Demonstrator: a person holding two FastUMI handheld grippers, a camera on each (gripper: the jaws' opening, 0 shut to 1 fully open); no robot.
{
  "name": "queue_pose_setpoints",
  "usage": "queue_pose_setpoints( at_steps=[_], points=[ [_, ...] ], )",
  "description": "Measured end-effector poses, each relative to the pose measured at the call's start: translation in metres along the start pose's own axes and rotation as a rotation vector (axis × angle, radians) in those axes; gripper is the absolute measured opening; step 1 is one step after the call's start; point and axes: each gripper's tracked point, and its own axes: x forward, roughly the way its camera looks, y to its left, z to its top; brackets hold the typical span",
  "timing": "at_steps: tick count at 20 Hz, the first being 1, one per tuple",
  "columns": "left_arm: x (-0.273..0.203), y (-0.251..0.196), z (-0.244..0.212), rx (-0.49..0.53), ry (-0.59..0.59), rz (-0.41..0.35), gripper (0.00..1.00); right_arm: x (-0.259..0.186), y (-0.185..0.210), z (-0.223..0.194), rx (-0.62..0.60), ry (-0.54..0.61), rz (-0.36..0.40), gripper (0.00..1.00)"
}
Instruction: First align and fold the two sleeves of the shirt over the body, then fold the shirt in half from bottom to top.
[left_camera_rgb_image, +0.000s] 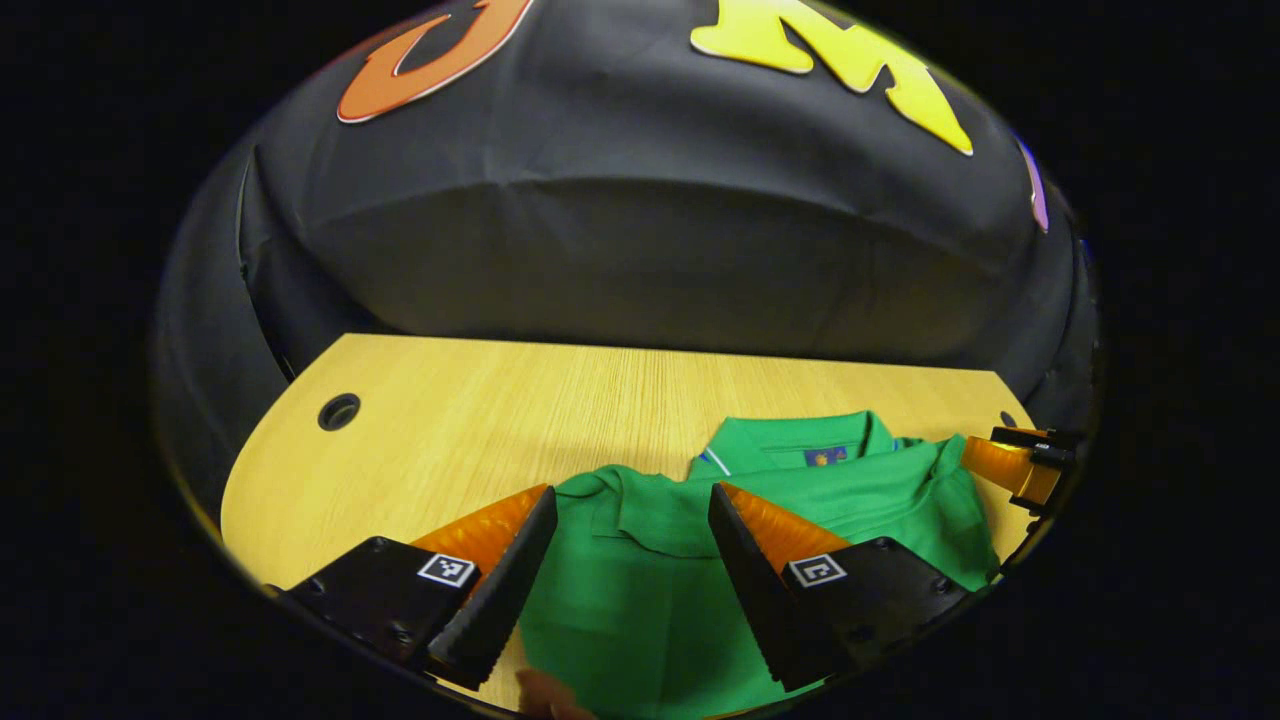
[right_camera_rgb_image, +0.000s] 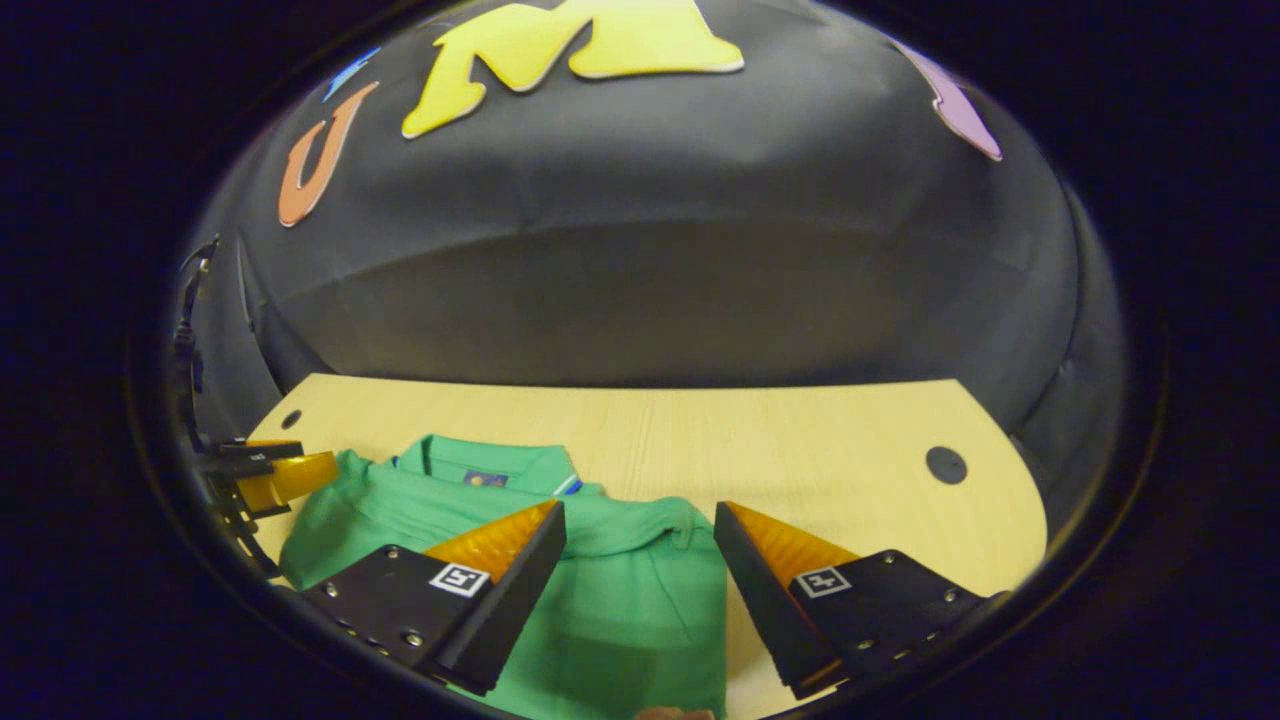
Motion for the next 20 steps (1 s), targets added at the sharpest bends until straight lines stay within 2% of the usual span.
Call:
queue_pose_setpoints(
  at_steps=[1, 5, 10, 15, 20],
  points=[
    [-0.015, -0.008, 0.005, -0.009, -0.013, -0.037, 0.98, -0.013, 0.002, 0.007, -0.002, -0.025, -0.003, 0.95],
    [-0.071, -0.012, 0.031, -0.003, -0.115, -0.045, 0.98, -0.069, 0.019, 0.030, -0.019, -0.103, 0.007, 0.95],
    [-0.165, -0.024, 0.060, 0.050, -0.262, -0.058, 0.98, -0.164, 0.045, 0.054, -0.099, -0.230, 0.017, 0.94],
    [-0.254, -0.030, 0.064, 0.069, -0.359, -0.061, 0.97, -0.264, 0.071, 0.069, -0.141, -0.365, 0.024, 0.94],
    [-0.338, -0.034, 0.063, 0.080, -0.460, -0.046, 0.97, -0.348, 0.079, 0.069, -0.108, -0.452, 0.020, 0.94]
  ],
)
